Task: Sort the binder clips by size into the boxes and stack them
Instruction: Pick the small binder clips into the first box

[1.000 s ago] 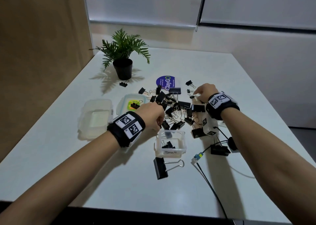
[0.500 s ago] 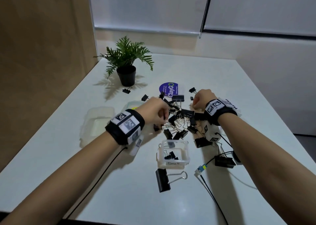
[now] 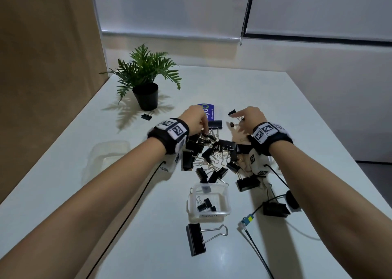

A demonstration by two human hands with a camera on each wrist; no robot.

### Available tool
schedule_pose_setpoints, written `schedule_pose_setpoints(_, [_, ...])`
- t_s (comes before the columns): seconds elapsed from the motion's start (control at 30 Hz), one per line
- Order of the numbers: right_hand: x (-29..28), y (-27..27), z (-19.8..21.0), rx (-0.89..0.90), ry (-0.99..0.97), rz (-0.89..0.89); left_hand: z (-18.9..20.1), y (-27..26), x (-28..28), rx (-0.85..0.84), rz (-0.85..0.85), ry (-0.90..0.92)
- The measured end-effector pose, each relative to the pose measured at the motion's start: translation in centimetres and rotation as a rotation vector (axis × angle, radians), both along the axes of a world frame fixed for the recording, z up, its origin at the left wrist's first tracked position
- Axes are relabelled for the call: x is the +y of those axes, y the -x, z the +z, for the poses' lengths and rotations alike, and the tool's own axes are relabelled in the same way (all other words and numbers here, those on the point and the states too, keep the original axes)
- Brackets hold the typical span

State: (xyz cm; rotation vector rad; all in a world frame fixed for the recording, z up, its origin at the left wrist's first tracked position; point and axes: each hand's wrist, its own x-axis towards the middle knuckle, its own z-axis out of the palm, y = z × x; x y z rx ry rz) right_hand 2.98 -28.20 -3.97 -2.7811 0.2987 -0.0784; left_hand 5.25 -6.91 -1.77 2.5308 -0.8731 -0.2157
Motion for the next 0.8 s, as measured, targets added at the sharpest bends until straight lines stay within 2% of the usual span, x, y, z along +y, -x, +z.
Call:
schedule_pose_setpoints(0.07, [0.1,-0.6,-0.1,-0.015,0.097,0.004,-0.5,-0.1,-1.3,-0.148,-0.068,-0.11])
schedule_pose_setpoints(0.13, [0.4,-1.0,-0.2,-0.017,0.186,0.004,-1.0,-0.3,-2.4,-0.206,-0.128,-0.18])
schedule_pose_setpoints(0.27, [0.7,-1.8,-0.5,0.003,0.32,0.033,-1.3,-1.0,-3.2,-0.263,-0.196,-0.295])
schedule_pose_setpoints(0.4, [0.6,-1.9,-0.7,0.05,0.401,0.068,-1.3,-1.7,-2.9,-0.245,-0.239,-0.327])
schedule_pose_setpoints(0.63, [0.9,-1.6,-0.6,0.089,0.413,0.114,-0.7,-3.3,-1.5,-0.224,-0.254,-0.371])
schedule_pose_setpoints(0.8, [0.3,-1.3,-0.5,0.054,0.27,0.135,-1.2,-3.3,-1.5,-0.168,-0.289,-0.373])
